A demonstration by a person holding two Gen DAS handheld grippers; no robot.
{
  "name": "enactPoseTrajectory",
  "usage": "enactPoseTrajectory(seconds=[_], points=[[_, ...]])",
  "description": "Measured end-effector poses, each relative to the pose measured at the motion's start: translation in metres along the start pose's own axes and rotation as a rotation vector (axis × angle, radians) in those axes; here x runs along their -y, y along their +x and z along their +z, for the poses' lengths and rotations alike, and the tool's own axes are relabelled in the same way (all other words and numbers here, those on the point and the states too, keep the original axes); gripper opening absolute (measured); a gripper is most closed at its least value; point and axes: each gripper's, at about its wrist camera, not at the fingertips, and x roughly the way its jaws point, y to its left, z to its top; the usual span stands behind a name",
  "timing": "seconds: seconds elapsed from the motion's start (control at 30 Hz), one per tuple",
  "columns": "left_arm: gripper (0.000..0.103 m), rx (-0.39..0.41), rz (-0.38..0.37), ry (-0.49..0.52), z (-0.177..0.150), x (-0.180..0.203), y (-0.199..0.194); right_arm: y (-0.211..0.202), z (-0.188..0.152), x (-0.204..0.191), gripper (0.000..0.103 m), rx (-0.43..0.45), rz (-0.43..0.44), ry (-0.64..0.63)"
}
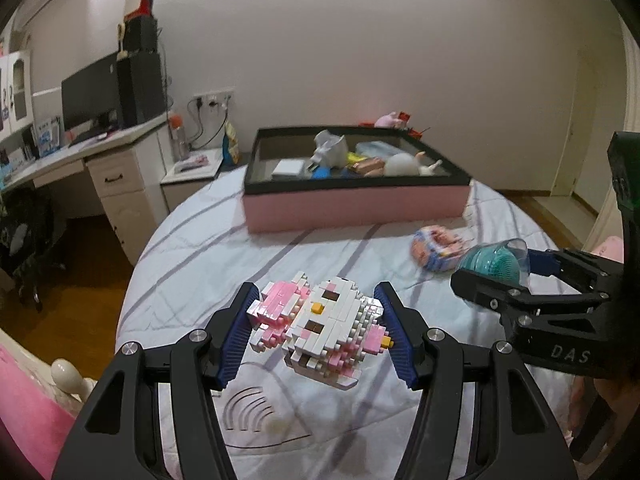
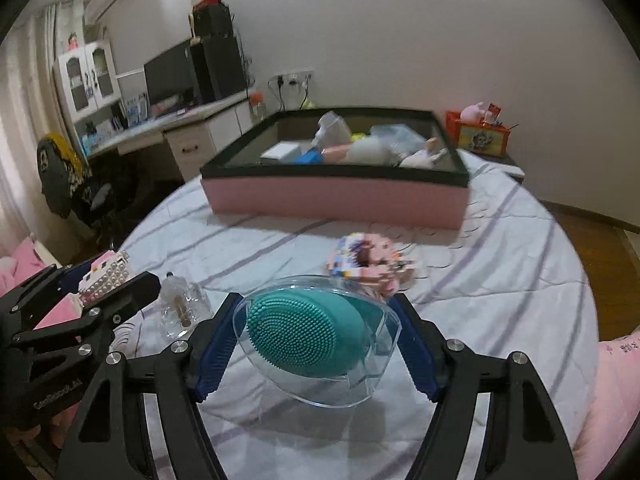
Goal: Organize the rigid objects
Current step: 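Grasp the pink block figure with the left gripper while the right gripper grasps the teal face brush, then carry the block figure and teal face brush into the pink box and release both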
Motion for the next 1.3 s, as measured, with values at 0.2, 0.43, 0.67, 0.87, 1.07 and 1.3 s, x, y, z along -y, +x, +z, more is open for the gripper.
enactPoseTrajectory(seconds=[0.2, 0.43, 0.67, 0.87, 1.07, 1.3], points=[[0.061, 0.098, 0.017, 0.018, 0.022, 0.021, -0.028, -0.044, 0.01, 0.004, 0.075, 0.154, -0.014, -0.002], [0.061, 0.261, 0.065, 0.026, 0.057, 0.035, -0.073, -0.1, 0.03, -0.007, 0.075, 0.338, -0.013, -0.058], [0.061, 0.344, 0.104, 0.05, 0.079, 0.041, -0.094, -0.129, 0.051, -0.013, 0.075, 0.443, -0.003, -0.09], [0.061, 0.397, 0.119, 0.053, 0.097, 0.042, -0.101, -0.134, 0.065, -0.016, 0.075, 0.48, -0.008, -0.107], [0.061, 0.427, 0.123, 0.058, 0.113, 0.042, -0.093, -0.13, 0.079, -0.013, 0.075, 0.502, -0.009, -0.113], [0.061, 0.445, 0.126, 0.073, 0.135, 0.041, -0.068, -0.115, 0.097, -0.005, 0.075, 0.506, -0.019, -0.116]])
